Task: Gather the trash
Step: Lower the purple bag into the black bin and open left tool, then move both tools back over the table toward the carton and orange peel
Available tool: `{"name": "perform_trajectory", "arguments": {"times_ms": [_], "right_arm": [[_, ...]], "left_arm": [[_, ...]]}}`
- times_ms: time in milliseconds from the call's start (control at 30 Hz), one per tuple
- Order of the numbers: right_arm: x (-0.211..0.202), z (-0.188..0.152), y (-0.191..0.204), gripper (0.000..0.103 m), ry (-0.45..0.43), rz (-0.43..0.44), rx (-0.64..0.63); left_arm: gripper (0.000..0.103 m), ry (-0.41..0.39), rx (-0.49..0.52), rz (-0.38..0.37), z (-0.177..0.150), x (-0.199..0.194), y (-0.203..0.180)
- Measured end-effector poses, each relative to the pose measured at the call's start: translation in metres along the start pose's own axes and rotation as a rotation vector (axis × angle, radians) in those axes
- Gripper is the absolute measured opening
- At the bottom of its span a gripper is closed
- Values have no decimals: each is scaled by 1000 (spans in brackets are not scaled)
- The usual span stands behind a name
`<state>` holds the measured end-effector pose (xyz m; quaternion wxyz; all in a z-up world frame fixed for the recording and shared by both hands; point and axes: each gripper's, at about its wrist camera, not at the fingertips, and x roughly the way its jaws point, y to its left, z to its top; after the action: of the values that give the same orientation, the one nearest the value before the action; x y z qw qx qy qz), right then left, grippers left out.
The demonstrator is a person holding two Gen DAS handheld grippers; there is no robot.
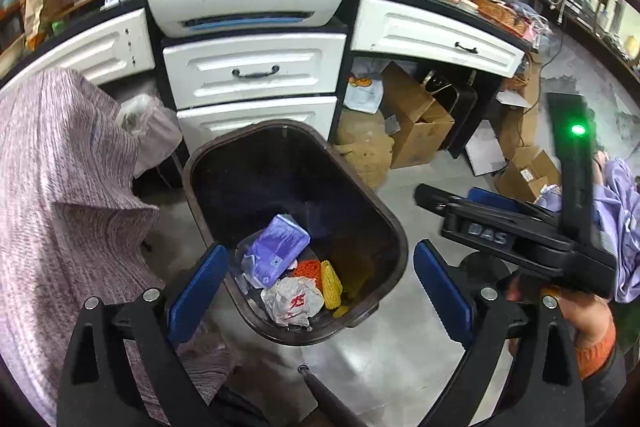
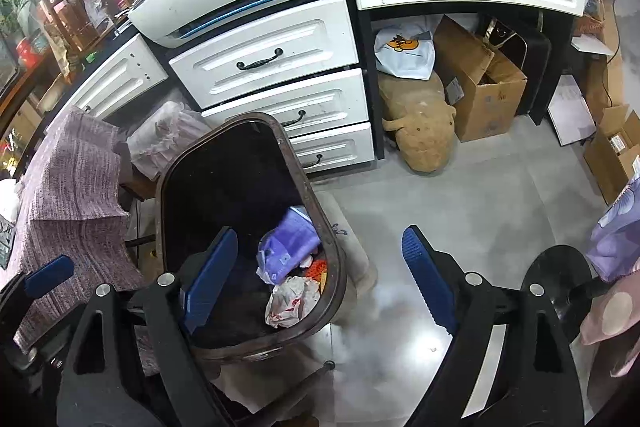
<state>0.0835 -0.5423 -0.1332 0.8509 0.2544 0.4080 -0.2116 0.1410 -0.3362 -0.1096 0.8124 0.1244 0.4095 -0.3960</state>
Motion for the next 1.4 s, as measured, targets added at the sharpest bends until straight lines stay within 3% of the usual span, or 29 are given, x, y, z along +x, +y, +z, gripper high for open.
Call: {"name": "perform_trajectory", "arguments": {"times_ms": [300,467,633,1067,1400], "right_arm": [[-11,0,22,87,-23,74,-47],[-23,1,44,90,-42,131,-85],[-35,2,76,92,-47,214,-144],[-64,5,166,93,-54,386,-352],[-79,-27,291,94,31,607,-715]], "left_arm": [[97,-87,18,-27,-2,-43,-2],[97,-128,16,-12,-5,-66,5],[97,-166,14,50,-14,-92,25],[97,-208,-148,262,-49,-158,138],[97,-186,-303,371,-91,-198,215]]}}
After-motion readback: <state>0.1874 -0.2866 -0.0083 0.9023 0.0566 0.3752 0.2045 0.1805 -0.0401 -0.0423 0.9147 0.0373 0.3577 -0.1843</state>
